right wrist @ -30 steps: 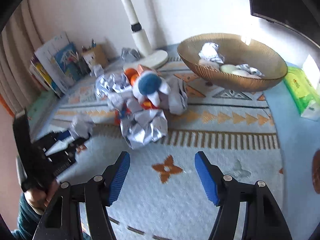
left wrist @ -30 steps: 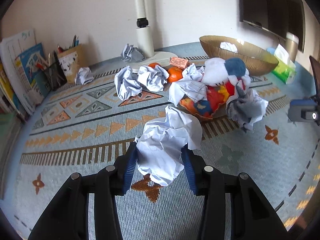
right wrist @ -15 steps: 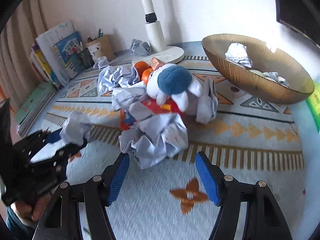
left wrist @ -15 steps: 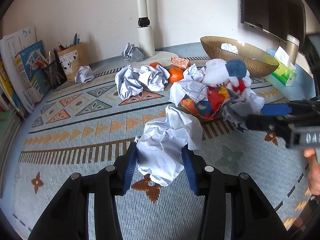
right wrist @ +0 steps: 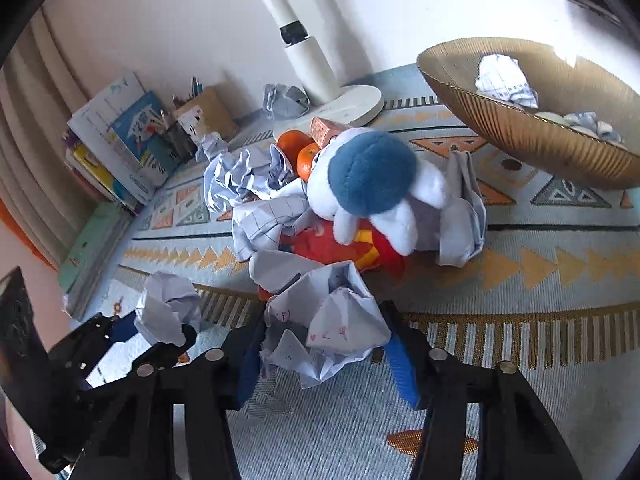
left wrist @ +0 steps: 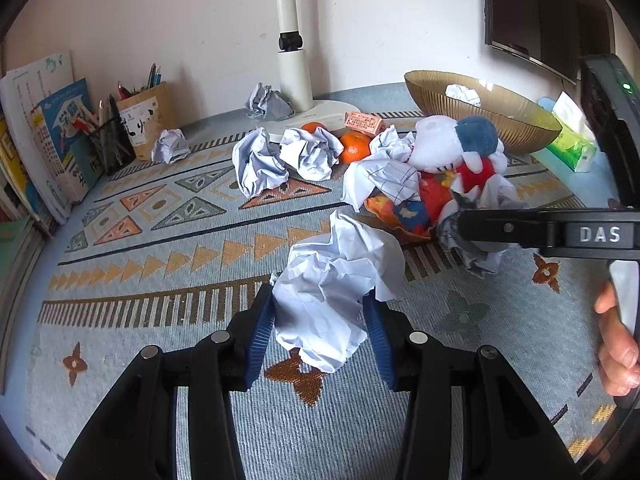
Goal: Organize objects
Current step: 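Lift the crumpled paper and carry it toward the gold bowl with both grippers, then open both grippers to drop the crumpled paper into the gold bowl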
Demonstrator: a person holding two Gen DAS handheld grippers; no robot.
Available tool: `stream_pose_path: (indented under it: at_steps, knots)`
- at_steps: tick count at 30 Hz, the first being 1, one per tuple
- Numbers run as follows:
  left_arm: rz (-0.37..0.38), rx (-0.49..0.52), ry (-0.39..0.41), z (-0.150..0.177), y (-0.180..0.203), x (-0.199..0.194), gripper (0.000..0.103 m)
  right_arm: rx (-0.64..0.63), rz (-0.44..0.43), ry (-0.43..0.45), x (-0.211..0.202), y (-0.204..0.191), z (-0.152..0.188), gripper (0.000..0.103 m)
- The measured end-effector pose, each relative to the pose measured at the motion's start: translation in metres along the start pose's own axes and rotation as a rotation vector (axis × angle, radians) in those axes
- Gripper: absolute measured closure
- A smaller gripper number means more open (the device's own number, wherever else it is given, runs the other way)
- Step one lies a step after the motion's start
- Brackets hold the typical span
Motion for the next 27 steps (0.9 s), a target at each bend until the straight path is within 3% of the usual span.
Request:
stream_pose_path:
  at_steps: [4,7,10,14,17,21,27]
  knots:
    - [-0.011,-0.008,0.006,-0.008,0.003,-0.002,0.062,0.002,-0.001,0.017,-0.020,0.004,0.003,0.054]
    - [0.036,-0.021,0.058,-0.036,0.021,-0.013,0.064,0.006,-0.012,0.063,-0.051,0.010,-0.004,0.054]
    - [0.133,0.002,0.121,-0.080,0.054,-0.023,0.064,0.035,0.025,0.135,-0.090,0.031,-0.025,0.054]
    - [0.269,0.025,0.148,-0.136,0.101,-0.016,0.064,0.107,0.078,0.229,-0.136,0.071,-0.065,0.054]
    - [0.339,-0.011,0.145,-0.170,0.125,0.007,0.064,0.180,0.150,0.300,-0.158,0.111,-0.100,0.054]
    - [0.463,-0.176,0.058,-0.200,0.138,0.062,0.064,0.335,0.198,0.355,-0.156,0.161,-0.134,0.054]
    - [0.452,-0.191,0.007,-0.223,0.157,0.125,0.065,0.378,0.272,0.392,-0.123,0.195,-0.178,0.053]
Point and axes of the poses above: each gripper's, at about its wrist camera, not at the fingertips, and x roughly the way its jaws point, y to its right, z to its underside, the point moved 6 cm from there along x, roughly the way its jaws point, and after that the axes turned 10 degrees about y, right-handed, at the moved point
